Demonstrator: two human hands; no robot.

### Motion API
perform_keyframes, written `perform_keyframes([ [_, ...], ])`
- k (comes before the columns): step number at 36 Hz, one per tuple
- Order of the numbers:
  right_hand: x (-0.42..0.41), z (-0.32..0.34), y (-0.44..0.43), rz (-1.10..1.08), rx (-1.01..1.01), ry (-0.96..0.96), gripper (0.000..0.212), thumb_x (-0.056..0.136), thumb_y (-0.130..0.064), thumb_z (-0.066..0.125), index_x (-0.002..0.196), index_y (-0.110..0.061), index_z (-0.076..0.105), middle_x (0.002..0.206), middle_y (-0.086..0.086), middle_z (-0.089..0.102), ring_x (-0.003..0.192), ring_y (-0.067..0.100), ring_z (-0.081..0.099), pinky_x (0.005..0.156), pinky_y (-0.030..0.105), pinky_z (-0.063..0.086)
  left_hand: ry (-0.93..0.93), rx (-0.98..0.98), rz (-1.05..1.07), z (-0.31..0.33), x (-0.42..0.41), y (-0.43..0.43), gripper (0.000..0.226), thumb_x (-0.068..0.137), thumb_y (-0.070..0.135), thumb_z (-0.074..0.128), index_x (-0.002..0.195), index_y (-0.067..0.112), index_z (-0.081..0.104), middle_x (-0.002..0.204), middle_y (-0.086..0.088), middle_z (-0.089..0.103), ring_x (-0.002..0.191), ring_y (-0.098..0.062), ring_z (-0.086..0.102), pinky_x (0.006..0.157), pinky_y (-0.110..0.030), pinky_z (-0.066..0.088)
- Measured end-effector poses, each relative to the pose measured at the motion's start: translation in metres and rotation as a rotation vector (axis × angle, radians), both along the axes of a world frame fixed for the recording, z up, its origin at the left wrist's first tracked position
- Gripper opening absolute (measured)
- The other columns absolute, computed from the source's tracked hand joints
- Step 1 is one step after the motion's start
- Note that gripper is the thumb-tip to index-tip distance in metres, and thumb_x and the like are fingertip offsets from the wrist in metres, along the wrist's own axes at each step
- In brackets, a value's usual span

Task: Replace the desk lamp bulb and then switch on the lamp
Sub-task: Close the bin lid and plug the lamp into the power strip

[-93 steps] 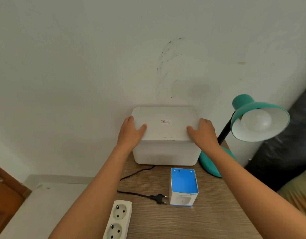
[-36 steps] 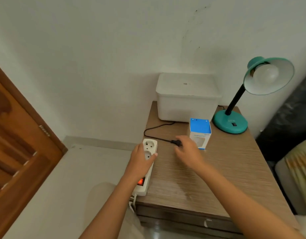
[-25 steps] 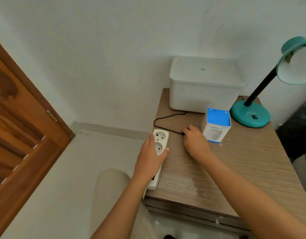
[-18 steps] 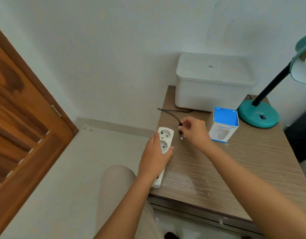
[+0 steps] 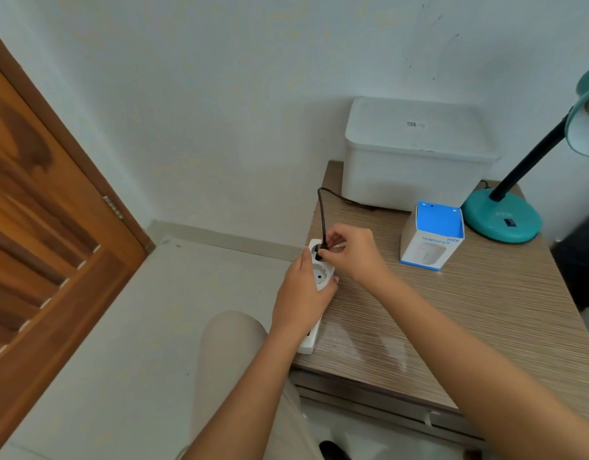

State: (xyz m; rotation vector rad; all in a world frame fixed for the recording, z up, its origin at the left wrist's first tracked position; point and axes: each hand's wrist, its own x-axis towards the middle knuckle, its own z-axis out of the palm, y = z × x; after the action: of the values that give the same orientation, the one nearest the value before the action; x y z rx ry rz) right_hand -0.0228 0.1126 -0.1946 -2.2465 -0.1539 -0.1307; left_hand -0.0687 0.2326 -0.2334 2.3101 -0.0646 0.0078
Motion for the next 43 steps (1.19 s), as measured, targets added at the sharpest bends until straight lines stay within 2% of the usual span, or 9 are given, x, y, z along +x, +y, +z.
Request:
perform_keyframes([
  [7, 0.004, 0.004, 0.004, -0.026, -0.008, -0.012, 0.004, 0.074, -0.008, 0.071, 0.076, -0.005, 0.069, 0.077, 0.01, 0.071, 0.076, 0.021, 0.067, 0.073, 0.029, 0.056, -0.019, -0.009, -0.008, 0.001, -0.001, 0.0, 0.076, 0.086, 0.043, 0.058, 0.148, 0.02, 0.02, 0.13, 0.0, 0.049, 0.114, -0.016, 0.05, 0.087, -0.03, 0.047],
  [11, 0.002, 0.003, 0.005, -0.035, -0.015, 0.029, 0.003, 0.075, -0.007, 0.072, 0.076, -0.005, 0.07, 0.078, 0.01, 0.072, 0.07, 0.013, 0.062, 0.063, 0.012, 0.048, -0.014, -0.008, -0.007, 0.002, -0.002, -0.001, 0.076, 0.086, 0.044, 0.057, 0.148, 0.02, 0.02, 0.134, 0.001, 0.047, 0.12, -0.017, 0.049, 0.088, -0.027, 0.044],
  [17, -0.005, 0.001, 0.008, -0.056, -0.003, 0.043, 0.008, 0.078, -0.011, 0.071, 0.084, -0.008, 0.073, 0.083, 0.008, 0.074, 0.079, 0.015, 0.068, 0.079, 0.03, 0.056, -0.006, 0.02, -0.003, 0.006, -0.005, -0.001, 0.073, 0.087, 0.047, 0.056, 0.147, 0.021, 0.022, 0.136, 0.002, 0.046, 0.119, -0.015, 0.049, 0.086, -0.026, 0.044],
  [20, -0.008, 0.01, 0.007, -0.053, -0.018, 0.048, 0.01, 0.081, -0.011, 0.067, 0.089, -0.008, 0.074, 0.086, 0.008, 0.073, 0.079, 0.013, 0.065, 0.077, 0.025, 0.055, -0.046, 0.042, -0.021, 0.012, -0.007, -0.002, 0.066, 0.088, 0.042, 0.057, 0.142, 0.019, 0.029, 0.134, 0.002, 0.045, 0.12, -0.016, 0.048, 0.086, -0.023, 0.044],
  [22, -0.012, 0.021, 0.003, -0.072, -0.017, 0.018, 0.012, 0.083, -0.009, 0.064, 0.09, -0.008, 0.074, 0.087, 0.007, 0.073, 0.076, 0.012, 0.063, 0.072, 0.017, 0.051, -0.075, 0.069, -0.054, 0.016, -0.009, -0.002, 0.063, 0.09, 0.039, 0.056, 0.142, 0.016, 0.029, 0.139, 0.001, 0.039, 0.127, -0.017, 0.042, 0.091, -0.019, 0.036],
  [28, -0.023, 0.064, -0.036, -0.149, -0.016, -0.065, 0.021, 0.088, -0.014, 0.056, 0.099, -0.007, 0.072, 0.092, 0.011, 0.074, 0.084, 0.019, 0.066, 0.081, 0.029, 0.051, -0.116, 0.059, -0.038, 0.041, -0.005, -0.006, 0.065, 0.094, 0.043, 0.048, 0.145, 0.01, 0.025, 0.152, -0.004, 0.026, 0.14, -0.019, 0.027, 0.11, -0.028, 0.03],
  [34, -0.044, 0.094, -0.107, -0.257, -0.046, -0.079, 0.026, 0.091, -0.018, 0.053, 0.107, -0.006, 0.07, 0.11, 0.007, 0.071, 0.106, 0.017, 0.063, 0.085, 0.019, 0.04, -0.263, -0.047, -0.064, 0.104, 0.015, -0.057, 0.061, 0.096, 0.037, 0.046, 0.146, 0.01, 0.025, 0.154, -0.004, 0.023, 0.142, -0.016, 0.021, 0.108, -0.022, 0.017],
  [39, -0.056, 0.104, -0.173, -0.353, -0.119, -0.042, 0.033, 0.094, -0.025, 0.049, 0.121, -0.01, 0.062, 0.112, 0.007, 0.069, 0.097, 0.018, 0.063, 0.074, 0.016, 0.036, -0.324, -0.052, -0.249, 0.143, 0.034, -0.13, 0.055, 0.097, 0.036, 0.044, 0.144, 0.011, 0.029, 0.153, -0.005, 0.027, 0.141, -0.016, 0.023, 0.113, -0.029, 0.021],
  [43, -0.058, 0.093, -0.221, -0.428, -0.115, 0.063, 0.041, 0.095, -0.032, 0.045, 0.131, -0.013, 0.052, 0.132, 0.009, 0.057, 0.12, 0.023, 0.053, 0.097, 0.024, 0.037, -0.306, -0.032, -0.431, 0.147, 0.044, -0.191, 0.052, 0.098, 0.037, 0.04, 0.142, 0.011, 0.032, 0.15, -0.003, 0.032, 0.139, -0.015, 0.025, 0.107, -0.02, 0.017],
])
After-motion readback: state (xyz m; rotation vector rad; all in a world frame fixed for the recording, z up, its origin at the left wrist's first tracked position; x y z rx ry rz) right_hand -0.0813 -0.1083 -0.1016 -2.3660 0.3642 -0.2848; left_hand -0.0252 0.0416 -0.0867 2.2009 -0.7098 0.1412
